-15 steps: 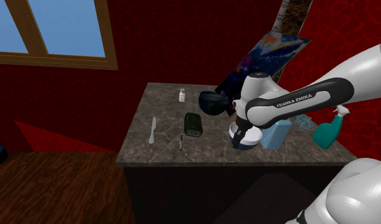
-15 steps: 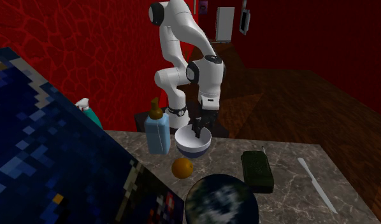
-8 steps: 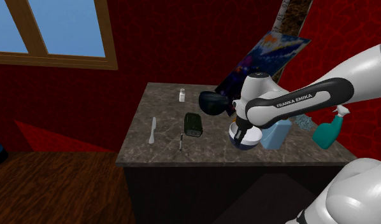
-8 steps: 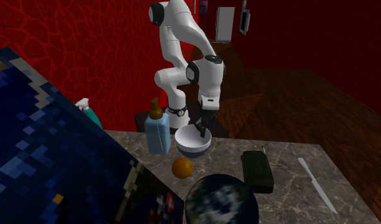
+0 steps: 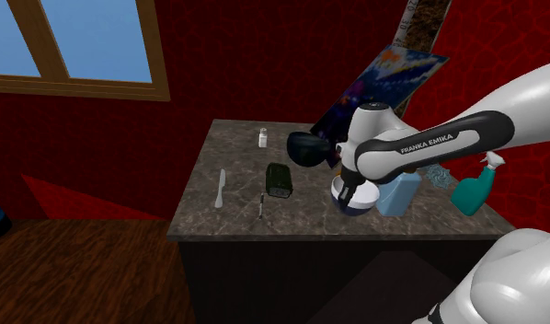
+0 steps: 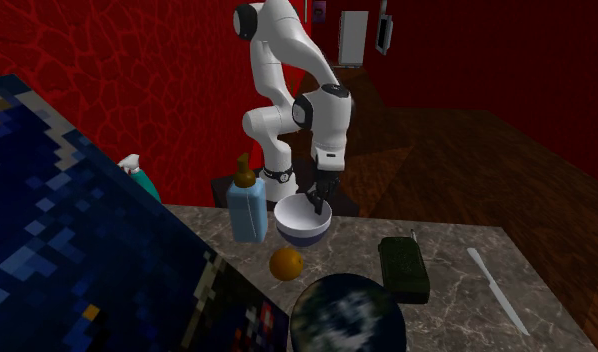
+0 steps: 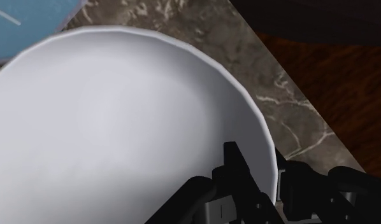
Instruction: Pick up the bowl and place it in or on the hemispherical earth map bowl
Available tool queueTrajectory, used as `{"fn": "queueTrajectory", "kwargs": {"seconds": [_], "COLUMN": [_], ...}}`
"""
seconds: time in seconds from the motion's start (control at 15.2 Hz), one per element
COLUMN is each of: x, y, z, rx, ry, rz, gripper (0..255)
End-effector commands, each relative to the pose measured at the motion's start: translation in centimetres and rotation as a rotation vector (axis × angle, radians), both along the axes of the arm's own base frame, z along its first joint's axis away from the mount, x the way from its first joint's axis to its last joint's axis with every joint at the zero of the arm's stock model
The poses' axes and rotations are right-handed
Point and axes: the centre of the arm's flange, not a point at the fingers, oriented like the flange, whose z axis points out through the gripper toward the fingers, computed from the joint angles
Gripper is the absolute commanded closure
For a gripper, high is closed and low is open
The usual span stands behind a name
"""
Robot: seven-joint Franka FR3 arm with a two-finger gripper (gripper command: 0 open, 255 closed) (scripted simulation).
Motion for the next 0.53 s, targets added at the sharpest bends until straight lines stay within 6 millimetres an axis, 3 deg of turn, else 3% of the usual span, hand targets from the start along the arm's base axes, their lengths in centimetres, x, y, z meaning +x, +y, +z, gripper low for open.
{"fn": "queueTrajectory", "kwargs": {"seconds": [0.0, 0.46], "x": [0.0, 0.0], "y": [-0.1, -0.1], "z": [1.0, 4.7], "rx": [0.000, 0.000], "ry": [0.000, 0.000], "rz": [0.000, 0.000], "gripper": [255, 255]}}
